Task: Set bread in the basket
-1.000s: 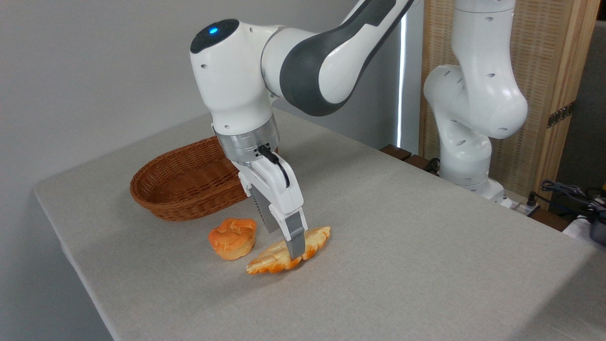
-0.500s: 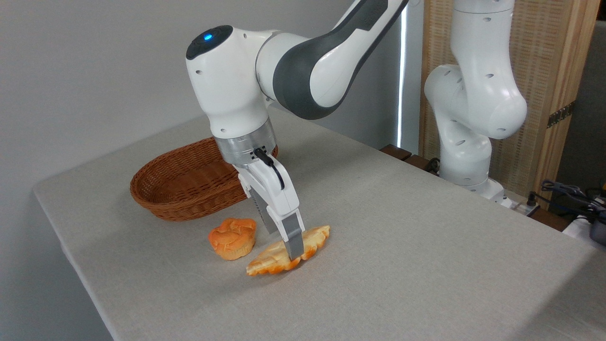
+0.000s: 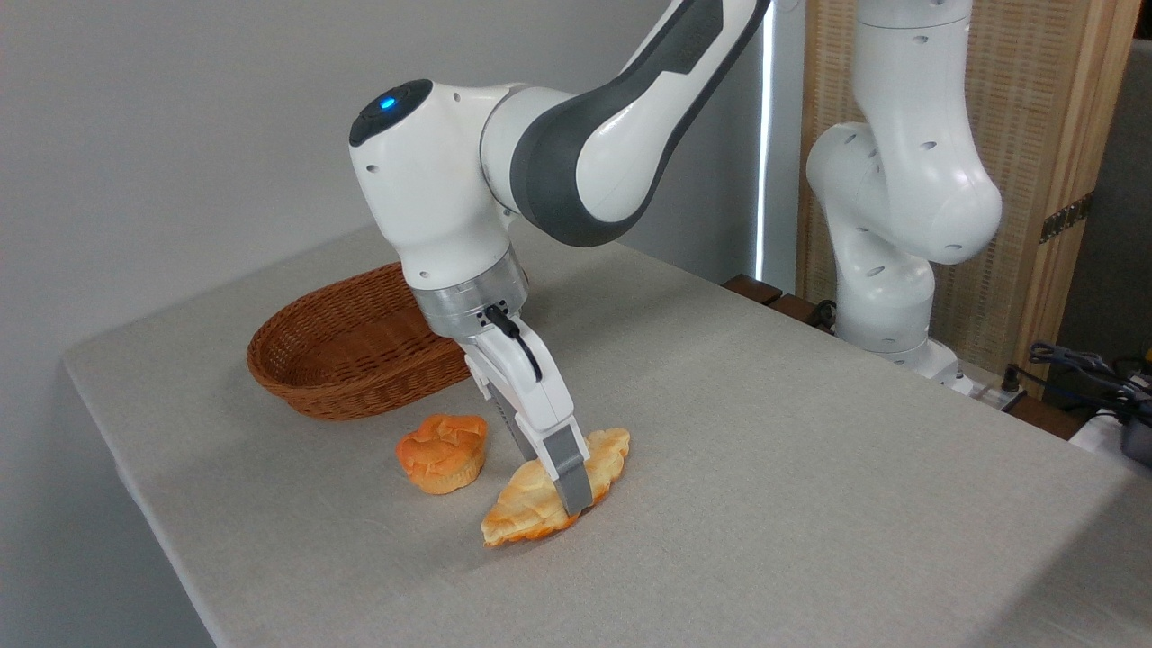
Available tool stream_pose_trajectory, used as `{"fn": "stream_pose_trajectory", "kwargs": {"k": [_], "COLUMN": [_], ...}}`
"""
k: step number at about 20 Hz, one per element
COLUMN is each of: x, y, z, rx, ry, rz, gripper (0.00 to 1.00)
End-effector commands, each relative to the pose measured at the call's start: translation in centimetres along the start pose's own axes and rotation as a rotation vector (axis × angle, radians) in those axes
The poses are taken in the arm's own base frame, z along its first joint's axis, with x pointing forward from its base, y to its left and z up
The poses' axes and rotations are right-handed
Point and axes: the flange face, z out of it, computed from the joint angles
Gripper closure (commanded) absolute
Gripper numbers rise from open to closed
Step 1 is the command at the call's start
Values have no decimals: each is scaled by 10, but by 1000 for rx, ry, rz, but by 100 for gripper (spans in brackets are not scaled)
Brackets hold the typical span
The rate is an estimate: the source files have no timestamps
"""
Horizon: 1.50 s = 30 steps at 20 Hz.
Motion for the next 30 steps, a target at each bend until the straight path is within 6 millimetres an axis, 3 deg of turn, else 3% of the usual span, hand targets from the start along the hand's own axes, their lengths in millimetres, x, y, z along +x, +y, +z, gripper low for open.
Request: {"fn": "stream_pose_trajectory", "kwargs": {"k": [1, 3, 5, 7, 17, 22, 27, 30], "x": [-2, -3, -4, -4, -9, 7, 55, 90], "y": [0, -1, -2, -3, -6, 2, 44, 80], "z": [-1, -1, -1, -2, -14, -64, -101, -126], "rx": [8, 16, 16, 18, 24, 38, -23, -73], "ry": [-9, -18, -16, -14, 17, 153, 314, 401], "rz": [17, 25, 34, 32, 32, 16, 54, 44], "gripper": [0, 22, 51, 59, 60, 57, 57, 57]}}
